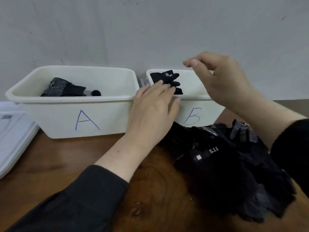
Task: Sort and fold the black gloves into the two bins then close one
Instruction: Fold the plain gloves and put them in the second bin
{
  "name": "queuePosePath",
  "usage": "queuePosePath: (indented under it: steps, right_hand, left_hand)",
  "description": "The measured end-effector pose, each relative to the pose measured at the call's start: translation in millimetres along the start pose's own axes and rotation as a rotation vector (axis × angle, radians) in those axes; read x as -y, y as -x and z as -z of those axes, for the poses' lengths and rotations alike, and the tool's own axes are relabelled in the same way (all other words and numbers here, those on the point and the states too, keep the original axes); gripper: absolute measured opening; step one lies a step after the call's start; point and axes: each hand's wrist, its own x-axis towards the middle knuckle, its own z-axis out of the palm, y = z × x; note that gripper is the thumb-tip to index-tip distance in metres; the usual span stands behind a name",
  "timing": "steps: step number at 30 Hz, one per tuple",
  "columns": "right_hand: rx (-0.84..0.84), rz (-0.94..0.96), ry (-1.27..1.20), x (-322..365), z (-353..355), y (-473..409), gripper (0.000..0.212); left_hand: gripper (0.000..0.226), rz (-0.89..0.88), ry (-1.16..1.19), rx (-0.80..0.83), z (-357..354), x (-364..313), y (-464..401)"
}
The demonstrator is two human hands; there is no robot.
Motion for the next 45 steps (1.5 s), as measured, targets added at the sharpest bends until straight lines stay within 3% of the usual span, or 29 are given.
queuePosePath:
  steps: [2,5,9,11,17,21,25,29,33,38,41,45]
  right_hand:
    - [0.027,-0.033,-0.014,3.4,15.1,44.6,0.031]
    - [0.223,-0.056,0.038,-4.2,29.8,108.0,0.032]
    - [0.570,-0.025,0.164,-21.9,39.1,167.2,0.069]
    - [0.543,0.020,0.171,-28.1,32.5,184.5,0.065]
    - [0.222,0.073,0.201,-28.3,8.2,203.7,0.044]
    - [0.084,0.086,0.118,-13.9,11.1,205.1,0.020]
    - [-0.007,-0.107,-0.174,23.3,28.8,199.7,0.013]
    - [0.014,-0.312,-0.563,55.2,28.8,189.7,0.015]
    - [0.050,-0.432,-0.853,71.9,7.8,183.6,0.013]
    - [0.145,-0.410,-0.988,98.7,-26.0,188.8,0.017]
    - [0.333,-0.377,-0.969,117.8,-36.9,195.2,0.028]
    - [0.272,-0.341,-0.919,132.3,-45.9,200.3,0.013]
  left_hand:
    - [0.033,-0.035,0.138,-0.037,-6.5,-12.4,24.7]
    - [0.043,0.064,0.353,0.084,-9.9,-28.0,65.2]
    - [0.054,0.207,0.494,0.253,-5.5,-39.9,98.2]
    - [0.058,0.180,0.472,0.340,-1.2,-48.5,108.4]
    - [0.064,0.150,0.357,0.564,5.8,-58.0,131.2]
    - [0.063,0.315,0.462,0.496,19.1,-59.4,142.1]
    - [0.049,0.541,0.772,0.384,41.9,-68.5,149.7]
    - [0.049,0.722,0.994,0.229,70.1,-68.6,150.2]
    - [0.037,0.908,1.256,0.205,101.1,-51.7,158.3]
    - [0.013,0.956,1.190,0.040,141.4,-28.4,170.2]
    - [0.019,0.923,1.098,-0.071,158.6,-16.4,171.4]
    - [0.026,0.835,1.046,-0.139,174.9,-6.7,171.1]
